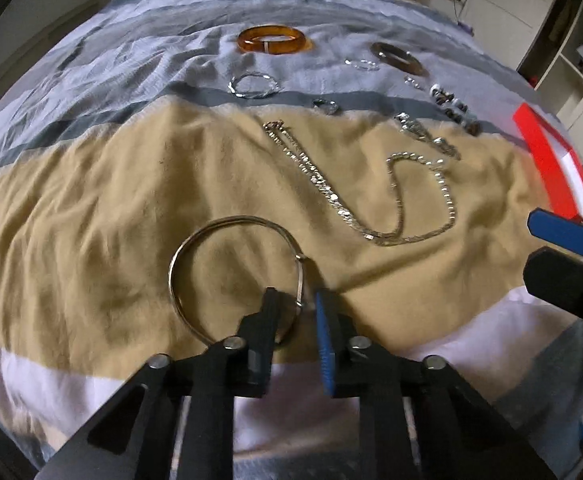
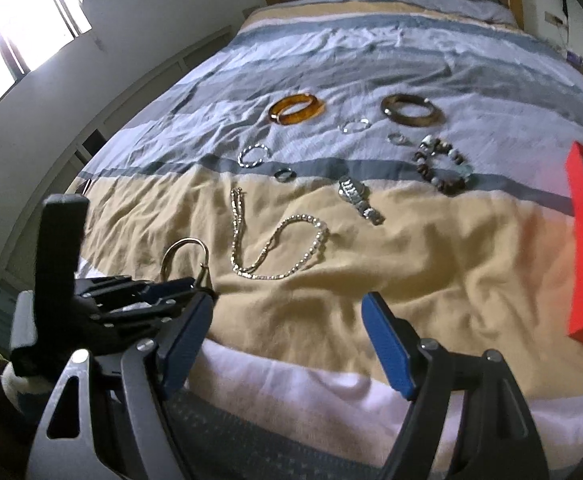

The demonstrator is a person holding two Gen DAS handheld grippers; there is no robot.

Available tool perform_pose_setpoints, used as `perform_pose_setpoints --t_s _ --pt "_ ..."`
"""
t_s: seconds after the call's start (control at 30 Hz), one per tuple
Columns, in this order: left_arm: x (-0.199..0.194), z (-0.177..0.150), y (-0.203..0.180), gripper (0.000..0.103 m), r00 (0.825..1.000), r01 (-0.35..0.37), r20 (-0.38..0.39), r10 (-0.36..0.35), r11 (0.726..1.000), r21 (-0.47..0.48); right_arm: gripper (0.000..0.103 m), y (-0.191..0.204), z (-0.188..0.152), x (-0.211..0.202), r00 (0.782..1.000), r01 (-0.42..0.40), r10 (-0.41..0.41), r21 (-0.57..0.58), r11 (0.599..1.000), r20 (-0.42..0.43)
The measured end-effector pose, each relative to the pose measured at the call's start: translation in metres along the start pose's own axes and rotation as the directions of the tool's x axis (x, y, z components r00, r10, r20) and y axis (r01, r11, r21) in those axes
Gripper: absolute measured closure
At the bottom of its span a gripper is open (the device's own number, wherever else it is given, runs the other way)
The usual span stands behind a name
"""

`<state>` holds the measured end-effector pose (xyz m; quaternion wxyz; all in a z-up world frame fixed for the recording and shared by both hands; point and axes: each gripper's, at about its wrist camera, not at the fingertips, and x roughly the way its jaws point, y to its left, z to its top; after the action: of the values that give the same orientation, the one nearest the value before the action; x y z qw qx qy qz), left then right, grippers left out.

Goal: Organize jewelry
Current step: 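Grasp the thin silver bangle with the left tool while the right tool grasps the silver chain, then carry the bangle and chain into the red-rimmed white box with both tools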

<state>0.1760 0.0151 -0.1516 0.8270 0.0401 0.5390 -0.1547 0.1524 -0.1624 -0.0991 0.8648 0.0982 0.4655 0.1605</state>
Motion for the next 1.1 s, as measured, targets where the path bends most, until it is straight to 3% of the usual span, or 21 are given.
perform_pose_setpoints --t_s 0.1,0.43,0.63,0.7,0.87,1.1 --pt "-0.002 0.000 0.009 0.097 1.000 -0.002 0.028 0.002 1.000 -0.009 0.027 0.000 0.004 0.014 0.999 -0.020 0.020 0.000 1.000 -0.028" --pt "-0.024 -0.008 0.050 0.097 0.996 -0.009 0.089 0.020 0.992 -0.126 0.025 0.010 0.025 0.073 0.992 -0.073 0.072 -0.002 0.997 -0.108" --pt "-0.030 -0.009 0.058 0.097 0.994 0.001 0.109 0.017 0.986 -0.167 0.029 0.035 0.043 0.098 0.991 -0.068 0.057 -0.089 0.994 -0.120" --pt "-0.032 -0.009 0.059 0.097 0.994 -0.002 0.112 0.021 0.986 -0.167 0.062 0.048 0.043 0.109 0.990 -0.035 0.012 -0.159 0.987 -0.143" --pt "-0.040 -0.009 0.056 0.097 0.992 -0.010 0.120 0.031 0.986 -0.169 0.095 0.050 0.040 0.113 0.988 -0.007 -0.022 -0.186 0.983 -0.152" --pt "-0.065 -0.009 0.043 0.096 0.989 -0.005 0.147 0.030 0.987 -0.163 0.098 0.034 0.034 0.078 0.981 -0.154 0.143 -0.073 0.985 -0.129"
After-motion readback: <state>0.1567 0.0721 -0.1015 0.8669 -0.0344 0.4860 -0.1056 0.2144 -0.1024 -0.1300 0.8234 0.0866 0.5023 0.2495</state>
